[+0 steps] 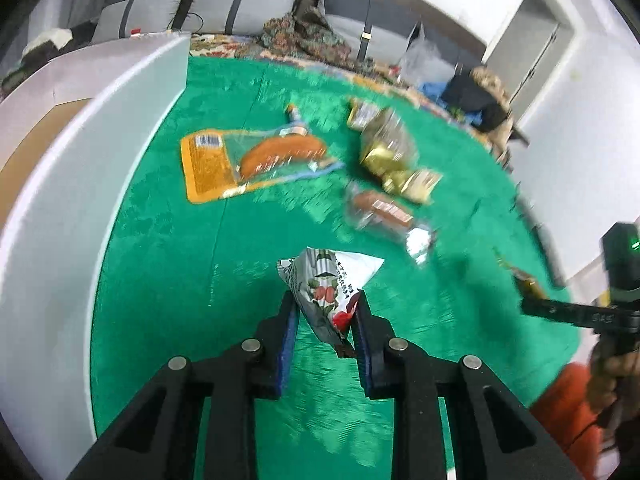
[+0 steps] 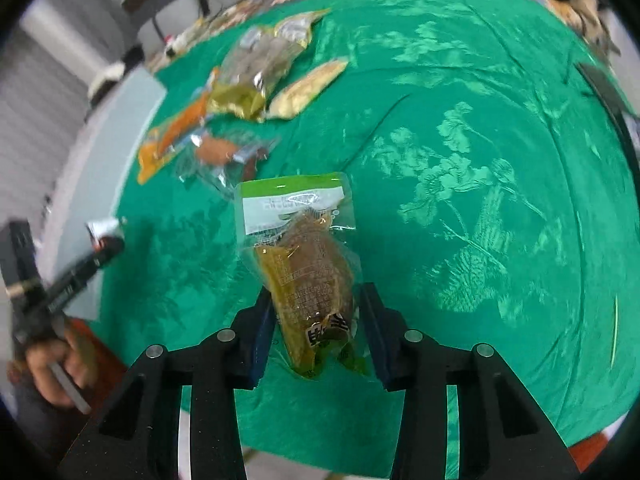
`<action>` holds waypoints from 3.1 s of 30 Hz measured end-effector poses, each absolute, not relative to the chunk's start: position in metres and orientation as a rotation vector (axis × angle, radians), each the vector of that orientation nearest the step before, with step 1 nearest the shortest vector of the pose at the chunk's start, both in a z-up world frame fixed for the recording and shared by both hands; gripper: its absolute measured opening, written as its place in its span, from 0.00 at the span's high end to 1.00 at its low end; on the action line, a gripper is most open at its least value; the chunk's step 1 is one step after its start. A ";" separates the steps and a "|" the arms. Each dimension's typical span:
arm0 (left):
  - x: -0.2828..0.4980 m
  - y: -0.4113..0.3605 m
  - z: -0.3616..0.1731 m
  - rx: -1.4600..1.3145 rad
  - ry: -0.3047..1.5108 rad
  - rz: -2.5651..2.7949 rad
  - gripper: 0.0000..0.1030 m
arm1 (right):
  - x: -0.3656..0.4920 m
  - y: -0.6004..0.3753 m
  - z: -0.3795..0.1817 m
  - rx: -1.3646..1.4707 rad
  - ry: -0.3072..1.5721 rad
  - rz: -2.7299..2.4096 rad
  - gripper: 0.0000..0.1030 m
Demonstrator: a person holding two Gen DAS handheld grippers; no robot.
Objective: Organize snacks
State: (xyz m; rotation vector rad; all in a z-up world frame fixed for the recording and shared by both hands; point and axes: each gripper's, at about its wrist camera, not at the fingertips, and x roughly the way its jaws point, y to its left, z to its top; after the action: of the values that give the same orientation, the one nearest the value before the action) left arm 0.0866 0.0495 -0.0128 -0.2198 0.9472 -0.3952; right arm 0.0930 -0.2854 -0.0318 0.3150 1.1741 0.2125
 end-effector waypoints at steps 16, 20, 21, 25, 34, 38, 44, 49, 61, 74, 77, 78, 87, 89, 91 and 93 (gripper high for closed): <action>0.094 0.250 0.090 -0.267 0.793 -0.083 0.75 | 0.141 -0.066 0.109 0.318 0.949 0.668 0.58; 0.100 0.292 0.064 -0.221 0.851 0.044 0.75 | 0.154 0.024 0.110 0.264 0.963 0.759 0.57; 0.099 0.295 0.057 -0.207 0.864 0.065 0.75 | 0.155 0.038 0.106 0.255 0.971 0.770 0.57; 0.097 0.312 0.026 -0.196 0.935 0.159 0.34 | 0.158 0.092 0.083 0.191 1.008 0.779 0.37; 0.071 0.285 0.038 -0.266 0.835 0.142 0.11 | 0.140 0.021 0.050 0.049 0.913 0.609 0.33; 0.066 0.222 0.065 -0.249 0.775 -0.017 0.10 | 0.124 -0.078 0.014 -0.079 0.835 0.352 0.32; 0.064 0.083 0.064 -0.172 0.797 -0.317 0.00 | 0.105 -0.234 -0.046 -0.130 0.904 -0.008 0.32; 0.096 -0.004 -0.006 -0.036 0.949 -0.323 0.01 | 0.109 -0.313 -0.062 0.008 0.960 -0.160 0.32; 0.148 -0.025 -0.078 0.085 0.973 -0.187 0.01 | 0.138 -0.340 -0.072 0.087 0.893 -0.200 0.21; 0.147 -0.023 -0.081 0.081 0.949 -0.187 0.00 | 0.136 -0.339 -0.073 0.088 0.897 -0.184 0.18; 0.147 -0.022 -0.081 0.080 0.949 -0.187 0.00 | 0.136 -0.339 -0.073 0.088 0.897 -0.184 0.18; 0.147 -0.023 -0.081 0.080 0.949 -0.187 0.00 | 0.136 -0.339 -0.073 0.088 0.897 -0.184 0.18; 0.147 -0.023 -0.081 0.080 0.949 -0.187 0.00 | 0.136 -0.339 -0.073 0.088 0.897 -0.183 0.17; 0.147 -0.023 -0.081 0.080 0.949 -0.187 0.00 | 0.136 -0.339 -0.073 0.088 0.897 -0.182 0.17; 0.147 -0.023 -0.081 0.080 0.949 -0.187 0.00 | 0.135 -0.339 -0.073 0.088 0.897 -0.183 0.17; 0.147 -0.023 -0.081 0.080 0.949 -0.187 0.00 | 0.136 -0.339 -0.073 0.088 0.897 -0.182 0.16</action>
State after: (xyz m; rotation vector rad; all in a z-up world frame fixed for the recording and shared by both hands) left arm 0.1475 -0.0230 -0.0806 0.0801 0.9493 -0.1869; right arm 0.1355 -0.3392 -0.0733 0.0877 0.8969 -0.1824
